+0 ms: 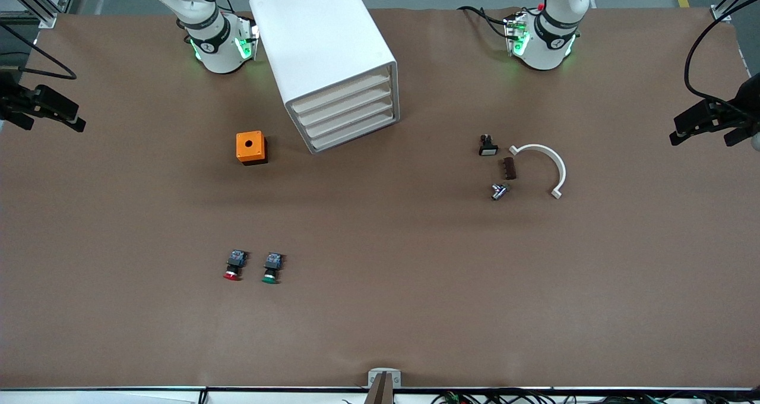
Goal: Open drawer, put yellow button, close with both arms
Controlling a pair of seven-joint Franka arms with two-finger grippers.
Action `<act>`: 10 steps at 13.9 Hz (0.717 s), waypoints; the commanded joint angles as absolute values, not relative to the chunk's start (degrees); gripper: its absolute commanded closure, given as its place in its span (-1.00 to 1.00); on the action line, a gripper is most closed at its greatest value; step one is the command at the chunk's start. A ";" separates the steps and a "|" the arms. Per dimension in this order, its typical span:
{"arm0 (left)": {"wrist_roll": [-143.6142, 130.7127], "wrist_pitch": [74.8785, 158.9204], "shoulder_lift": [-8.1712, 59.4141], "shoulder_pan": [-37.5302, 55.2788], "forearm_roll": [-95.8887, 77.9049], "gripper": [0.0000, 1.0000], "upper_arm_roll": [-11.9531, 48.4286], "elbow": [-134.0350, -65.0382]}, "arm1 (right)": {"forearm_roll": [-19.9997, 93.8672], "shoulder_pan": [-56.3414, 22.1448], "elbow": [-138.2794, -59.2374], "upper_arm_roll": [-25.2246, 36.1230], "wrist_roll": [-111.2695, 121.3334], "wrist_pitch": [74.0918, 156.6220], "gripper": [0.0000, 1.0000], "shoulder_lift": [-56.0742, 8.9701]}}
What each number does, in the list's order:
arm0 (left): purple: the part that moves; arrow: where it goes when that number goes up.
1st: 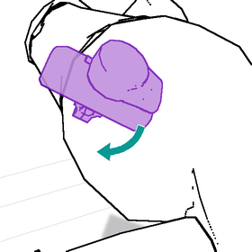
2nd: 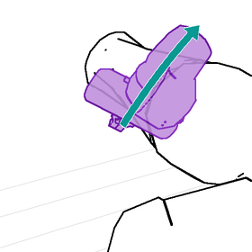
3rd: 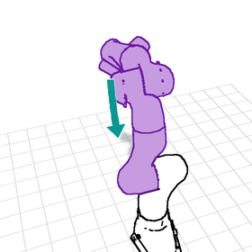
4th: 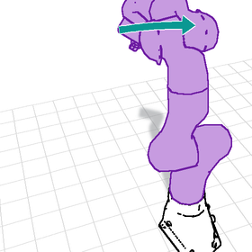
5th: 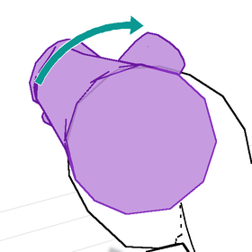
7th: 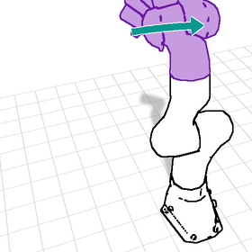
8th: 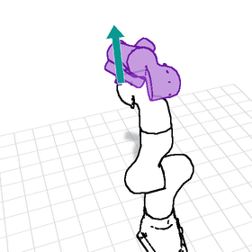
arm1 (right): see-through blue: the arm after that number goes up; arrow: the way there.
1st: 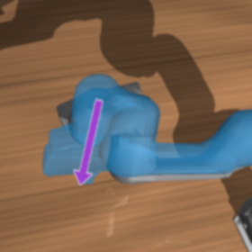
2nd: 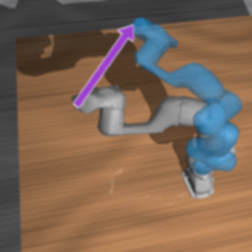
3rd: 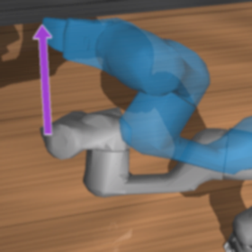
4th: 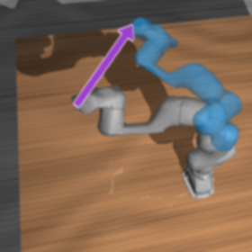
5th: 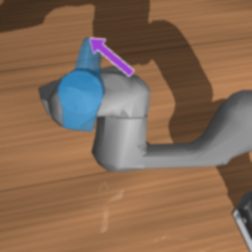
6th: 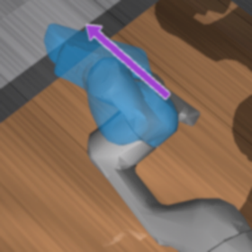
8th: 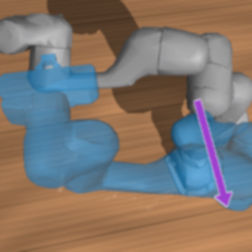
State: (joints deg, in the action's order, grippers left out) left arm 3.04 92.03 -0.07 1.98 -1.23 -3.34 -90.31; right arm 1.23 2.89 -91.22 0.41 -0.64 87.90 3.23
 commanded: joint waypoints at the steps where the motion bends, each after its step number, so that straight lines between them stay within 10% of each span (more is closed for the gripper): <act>1: 3.43 90.79 0.44 2.11 -0.26 -0.99 -3.16 -88.95 | 1.85 3.43 -92.64 0.18 -0.26 88.51 -1.00 4.66; 10: -2.37 90.79 0.44 2.02 -0.53 -0.99 -3.16 -88.86 | 1.93 3.43 -92.72 0.18 -0.26 88.51 -1.00 4.57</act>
State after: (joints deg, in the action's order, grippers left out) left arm -1.48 91.98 0.01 1.83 -1.23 -3.35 -90.22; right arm 1.23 2.89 -91.28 0.41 -0.64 87.90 3.23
